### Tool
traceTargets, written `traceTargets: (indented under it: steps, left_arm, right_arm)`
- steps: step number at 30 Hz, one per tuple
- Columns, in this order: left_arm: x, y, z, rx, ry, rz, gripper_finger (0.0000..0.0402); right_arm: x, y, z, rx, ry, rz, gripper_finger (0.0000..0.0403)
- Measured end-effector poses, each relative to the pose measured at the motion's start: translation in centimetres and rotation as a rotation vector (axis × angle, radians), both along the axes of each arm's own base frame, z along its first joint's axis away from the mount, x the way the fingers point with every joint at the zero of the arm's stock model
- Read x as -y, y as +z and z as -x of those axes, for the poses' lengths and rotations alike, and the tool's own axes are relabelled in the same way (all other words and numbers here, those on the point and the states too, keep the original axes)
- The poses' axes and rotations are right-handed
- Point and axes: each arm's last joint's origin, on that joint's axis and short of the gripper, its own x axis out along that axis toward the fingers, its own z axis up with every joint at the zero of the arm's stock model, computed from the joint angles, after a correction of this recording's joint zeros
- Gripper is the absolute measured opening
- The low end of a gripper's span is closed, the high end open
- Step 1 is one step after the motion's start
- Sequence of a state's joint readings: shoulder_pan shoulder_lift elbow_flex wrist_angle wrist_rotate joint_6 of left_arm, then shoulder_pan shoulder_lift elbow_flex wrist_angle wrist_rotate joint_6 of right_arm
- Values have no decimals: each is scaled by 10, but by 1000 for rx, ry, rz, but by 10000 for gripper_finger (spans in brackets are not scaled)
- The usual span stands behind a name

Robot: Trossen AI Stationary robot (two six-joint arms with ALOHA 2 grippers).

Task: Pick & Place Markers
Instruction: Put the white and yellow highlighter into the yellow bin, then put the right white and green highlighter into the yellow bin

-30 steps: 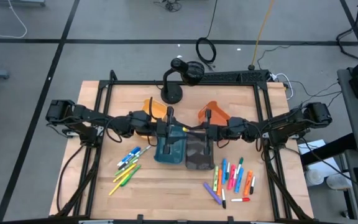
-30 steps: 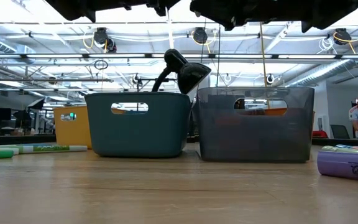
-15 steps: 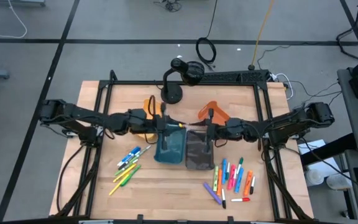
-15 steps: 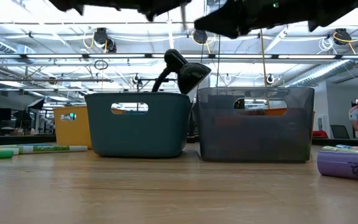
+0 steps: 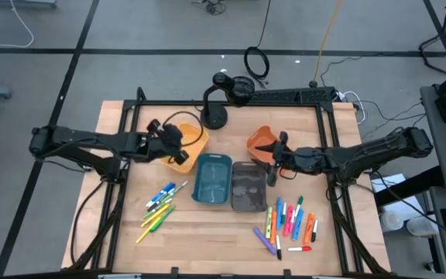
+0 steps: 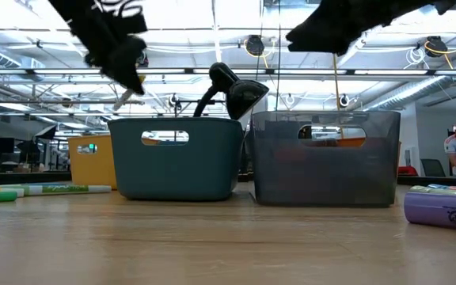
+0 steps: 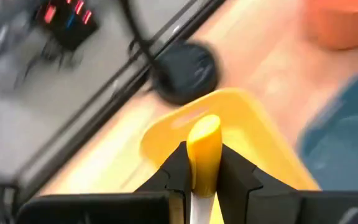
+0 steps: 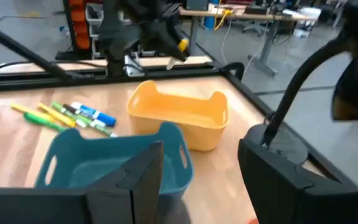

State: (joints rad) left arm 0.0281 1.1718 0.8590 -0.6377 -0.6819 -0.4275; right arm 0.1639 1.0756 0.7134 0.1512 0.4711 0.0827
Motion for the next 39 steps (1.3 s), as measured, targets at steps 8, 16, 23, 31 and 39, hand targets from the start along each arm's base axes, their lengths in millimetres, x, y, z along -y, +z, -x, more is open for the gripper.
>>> traceTargets:
  steps: [8,16,23,31,39]
  left_arm:
    - [-30,-32,-19,69,16,257,48]
    - [-34,-42,-24,24,-40,339,140]
    - [-34,-42,-24,-3,-77,317,187]
    - [-34,-42,-24,-21,-104,300,195]
    - [-34,-42,-24,-30,-117,291,194]
  right_arm:
    - [0,-2,0,-1,2,0,188]
    - [0,-2,1,-10,7,17,188]
    - [-2,-3,0,-17,51,6,191]
    - [-29,-7,6,-95,297,-64,188]
    - [-58,0,24,-309,151,-204,183]
